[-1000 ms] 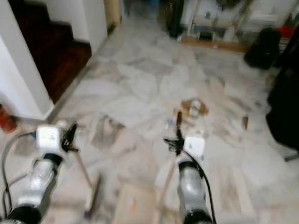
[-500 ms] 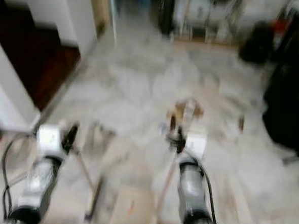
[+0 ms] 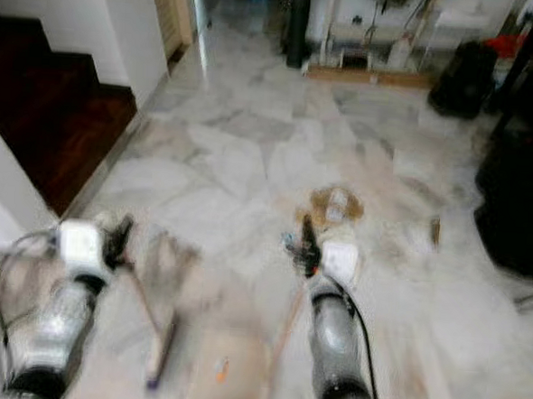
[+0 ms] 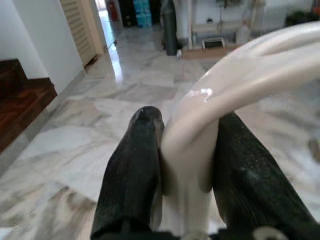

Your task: Sweep floor

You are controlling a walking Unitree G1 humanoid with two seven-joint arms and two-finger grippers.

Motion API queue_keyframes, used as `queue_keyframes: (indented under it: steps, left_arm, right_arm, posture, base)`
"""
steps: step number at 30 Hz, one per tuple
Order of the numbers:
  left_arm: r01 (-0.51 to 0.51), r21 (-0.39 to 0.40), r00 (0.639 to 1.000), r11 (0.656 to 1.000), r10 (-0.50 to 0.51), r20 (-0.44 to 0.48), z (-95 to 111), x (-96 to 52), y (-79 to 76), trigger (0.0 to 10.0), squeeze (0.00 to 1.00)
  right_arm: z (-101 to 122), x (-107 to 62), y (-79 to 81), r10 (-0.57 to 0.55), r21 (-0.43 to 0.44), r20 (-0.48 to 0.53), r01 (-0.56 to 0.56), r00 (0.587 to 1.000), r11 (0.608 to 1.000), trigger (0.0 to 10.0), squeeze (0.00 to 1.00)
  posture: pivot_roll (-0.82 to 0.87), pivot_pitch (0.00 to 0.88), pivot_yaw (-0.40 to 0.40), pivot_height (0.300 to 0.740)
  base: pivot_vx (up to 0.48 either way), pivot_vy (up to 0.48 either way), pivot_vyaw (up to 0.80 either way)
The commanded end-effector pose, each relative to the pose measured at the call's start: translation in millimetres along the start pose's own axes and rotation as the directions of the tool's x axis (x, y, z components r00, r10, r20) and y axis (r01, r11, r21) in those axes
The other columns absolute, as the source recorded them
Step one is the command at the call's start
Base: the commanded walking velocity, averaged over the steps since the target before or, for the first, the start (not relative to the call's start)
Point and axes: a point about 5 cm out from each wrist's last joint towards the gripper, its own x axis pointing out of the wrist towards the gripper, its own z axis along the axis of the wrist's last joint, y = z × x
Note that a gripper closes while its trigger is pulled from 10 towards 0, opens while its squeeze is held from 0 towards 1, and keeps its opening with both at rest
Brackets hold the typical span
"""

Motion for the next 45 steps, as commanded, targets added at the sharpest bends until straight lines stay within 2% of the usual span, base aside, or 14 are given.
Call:
queue_keyframes:
  steps: [1,4,28,36,45]
  left_arm:
    - [-0.022,0.024,0.999,0.999,0.021,0.034,7.5,1.0,10.4,10.0,0.0]
    - [-0.028,0.025,0.999,0.999,0.027,0.035,7.7,0.8,11.0,10.0,0.0]
    - [-0.039,0.027,0.998,0.999,0.038,0.049,12.6,3.1,14.7,10.0,0.0]
    - [-0.041,0.024,0.998,0.999,0.04,0.045,11.2,1.8,12.3,10.0,0.0]
    - [-0.048,0.027,0.998,0.999,0.046,0.046,10.9,-0.5,15.5,10.0,0.0]
  right_arm:
    - [13.8,8.0,9.7,0.049,-0.021,0.066,-0.048,0.997,0.999,10.0,0.0]
    - [13.4,8.3,13.0,0.06,-0.018,0.06,-0.059,0.996,0.998,10.0,0.0]
    - [14.9,12.6,14.6,0.059,0.027,0.041,-0.06,0.997,0.998,10.0,0.0]
    - [15.8,14.6,11.1,0.054,0.013,0.03,-0.054,0.998,0.998,10.0,0.0]
    - [19.3,16.4,13.6,0.061,0.019,0.049,-0.062,0.997,0.998,10.0,0.0]
  posture:
    - [0.05,0.0,-0.008,0.74]
    - [0.06,0.0,-0.012,0.74]
    - [0.05,0.0,-0.017,0.74]
    - [0.06,0.0,-0.023,0.74]
    - [0.07,0.0,-0.025,0.74]
  base:
    - [0.379,0.0,0.66]
    - [0.375,0.0,0.8]
    - [0.376,0.0,0.0]
    - [0.376,0.0,-0.76]
    - [0.377,0.0,0.0]
